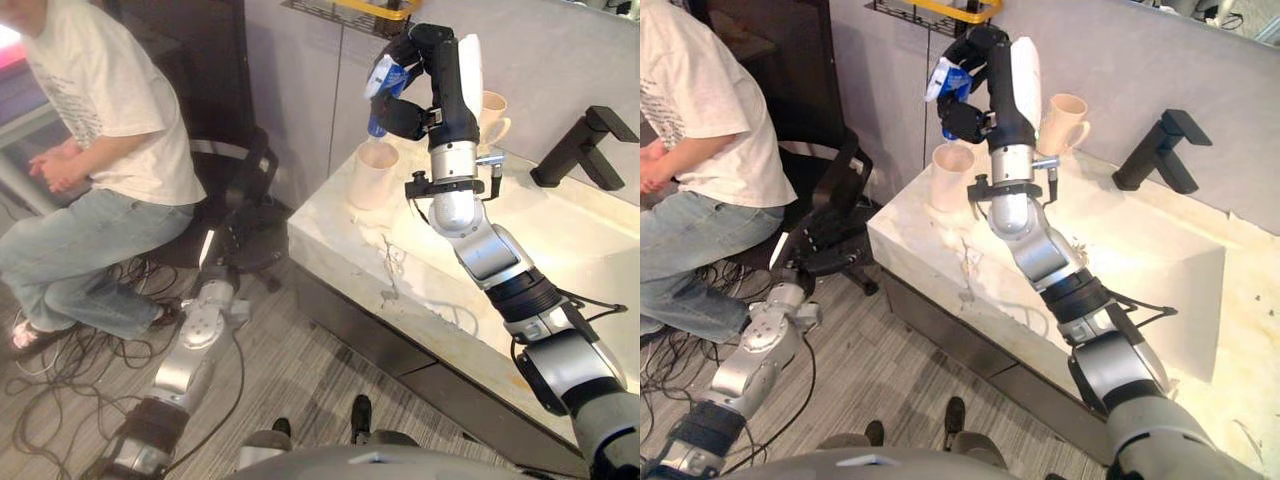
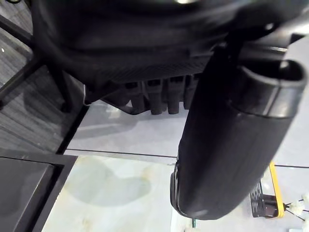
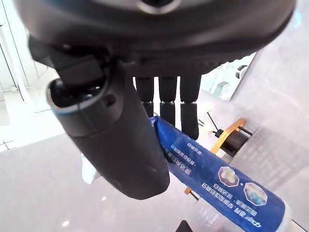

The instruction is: Organize the bathroom.

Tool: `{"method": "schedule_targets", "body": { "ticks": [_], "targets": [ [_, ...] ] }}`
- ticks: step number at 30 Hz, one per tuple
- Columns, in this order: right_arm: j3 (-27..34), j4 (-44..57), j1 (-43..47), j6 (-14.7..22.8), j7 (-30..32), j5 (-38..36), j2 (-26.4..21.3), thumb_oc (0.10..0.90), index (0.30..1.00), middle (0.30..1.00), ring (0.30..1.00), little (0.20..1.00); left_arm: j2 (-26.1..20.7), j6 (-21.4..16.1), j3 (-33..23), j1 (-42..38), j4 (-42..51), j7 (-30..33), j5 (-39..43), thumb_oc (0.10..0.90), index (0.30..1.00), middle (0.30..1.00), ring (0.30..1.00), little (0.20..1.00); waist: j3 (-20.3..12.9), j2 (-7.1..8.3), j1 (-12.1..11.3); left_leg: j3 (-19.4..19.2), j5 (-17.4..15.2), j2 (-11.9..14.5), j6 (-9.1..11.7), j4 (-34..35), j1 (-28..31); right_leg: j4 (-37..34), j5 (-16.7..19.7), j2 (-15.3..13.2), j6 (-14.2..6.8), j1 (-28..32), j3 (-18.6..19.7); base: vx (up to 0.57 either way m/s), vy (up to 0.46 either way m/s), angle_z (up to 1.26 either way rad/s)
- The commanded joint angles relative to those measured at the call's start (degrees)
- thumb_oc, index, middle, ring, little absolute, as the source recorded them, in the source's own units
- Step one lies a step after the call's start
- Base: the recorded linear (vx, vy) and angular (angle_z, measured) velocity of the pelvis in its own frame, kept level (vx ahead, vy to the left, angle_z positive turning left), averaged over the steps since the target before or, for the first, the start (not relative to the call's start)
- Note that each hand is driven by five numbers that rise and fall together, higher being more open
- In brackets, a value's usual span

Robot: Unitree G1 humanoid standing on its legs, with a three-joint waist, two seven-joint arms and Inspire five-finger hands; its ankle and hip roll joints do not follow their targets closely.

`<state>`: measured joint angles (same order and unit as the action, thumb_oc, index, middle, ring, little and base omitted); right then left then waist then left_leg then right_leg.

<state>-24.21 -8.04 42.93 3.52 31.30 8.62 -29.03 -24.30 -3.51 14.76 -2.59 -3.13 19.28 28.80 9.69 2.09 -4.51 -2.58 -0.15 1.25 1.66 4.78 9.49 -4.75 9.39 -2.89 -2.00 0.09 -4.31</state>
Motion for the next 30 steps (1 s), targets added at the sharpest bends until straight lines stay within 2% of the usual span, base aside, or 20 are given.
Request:
{"method": "schedule_targets", "body": {
  "ticks": [1, 21, 22, 23, 24, 30],
  "targets": [
    [3.9, 5.0, 3.9, 3.3, 1.8, 1.4, -2.2, 0.4, 0.3, 0.3, 0.3, 0.3, -1.1, -6.1, 0.9, -0.7, 3.3, -0.6, -2.8, 0.8, 0.9, 0.9, 0.9, 0.9, -8.4, 1.19, 0.3, 2.8, 1.0, -1.1, -2.0, 0.2, -4.0, -0.2, -3.9, -1.3, -0.6, 4.5, 0.6, 0.03, -0.003, -0.06],
    [3.6, 4.5, 0.0, 3.7, -0.8, -0.7, 0.5, 0.4, 0.3, 0.3, 0.3, 0.3, -0.4, -6.2, 0.6, 0.2, 3.1, -0.9, -3.5, 0.8, 0.9, 0.9, 0.9, 0.9, -8.5, 1.0, 0.2, 2.7, 0.8, -1.1, -2.3, 0.2, -3.8, -0.2, -4.5, -1.4, -0.4, 5.1, 0.6, 0.0, -0.001, -0.01],
    [3.6, 4.5, -0.3, 3.6, -0.9, -1.0, 0.6, 0.569, 0.554, 0.554, 0.554, 0.554, -0.4, -6.1, 0.5, 0.3, 3.2, -0.9, -3.5, 0.8, 0.9, 0.9, 0.9, 0.9, -8.4, 0.96, 0.3, 2.7, 0.8, -1.1, -2.3, 0.2, -3.8, -0.2, -4.5, -1.4, -0.4, 5.1, 0.6, 0.0, 0.0, 0.0],
    [3.6, 4.5, -0.6, 3.6, -1.2, -1.2, 0.8, 0.569, 0.554, 0.554, 0.554, 0.554, -0.4, -6.0, 0.4, 0.4, 3.4, -0.7, -3.7, 0.8, 0.9, 0.9, 0.9, 0.9, -8.4, 0.93, 0.3, 2.6, 0.7, -1.1, -2.3, 0.2, -3.9, -0.2, -4.5, -1.4, -0.4, 5.1, 0.6, 0.0, 0.0, 0.0],
    [3.6, 4.3, -0.8, 3.6, -1.5, -1.6, 1.0, 0.8, 0.9, 0.9, 0.9, 0.9, -0.3, -5.8, 0.2, 0.4, 3.4, -0.6, -3.8, 0.8, 0.9, 0.9, 0.9, 0.9, -8.4, 0.89, 0.3, 2.6, 0.8, -1.1, -2.3, 0.2, -3.9, -0.2, -4.5, -1.3, -0.3, 5.0, 0.6, 0.0, 0.0, 0.0],
    [3.8, 4.4, -1.5, 1.1, -1.7, -2.3, 1.3, 0.8, 0.9, 0.9, 0.9, 0.9, -0.2, -5.6, -0.1, 0.7, 3.2, -0.4, -3.8, 0.8, 0.9, 0.9, 0.9, 0.9, -8.3, 0.79, 0.4, 2.5, 0.3, -1.0, -2.4, 0.2, -3.5, -0.2, -4.9, -1.4, -0.4, 5.4, 0.7, 0.0, 0.0, 0.0]
  ]
}}
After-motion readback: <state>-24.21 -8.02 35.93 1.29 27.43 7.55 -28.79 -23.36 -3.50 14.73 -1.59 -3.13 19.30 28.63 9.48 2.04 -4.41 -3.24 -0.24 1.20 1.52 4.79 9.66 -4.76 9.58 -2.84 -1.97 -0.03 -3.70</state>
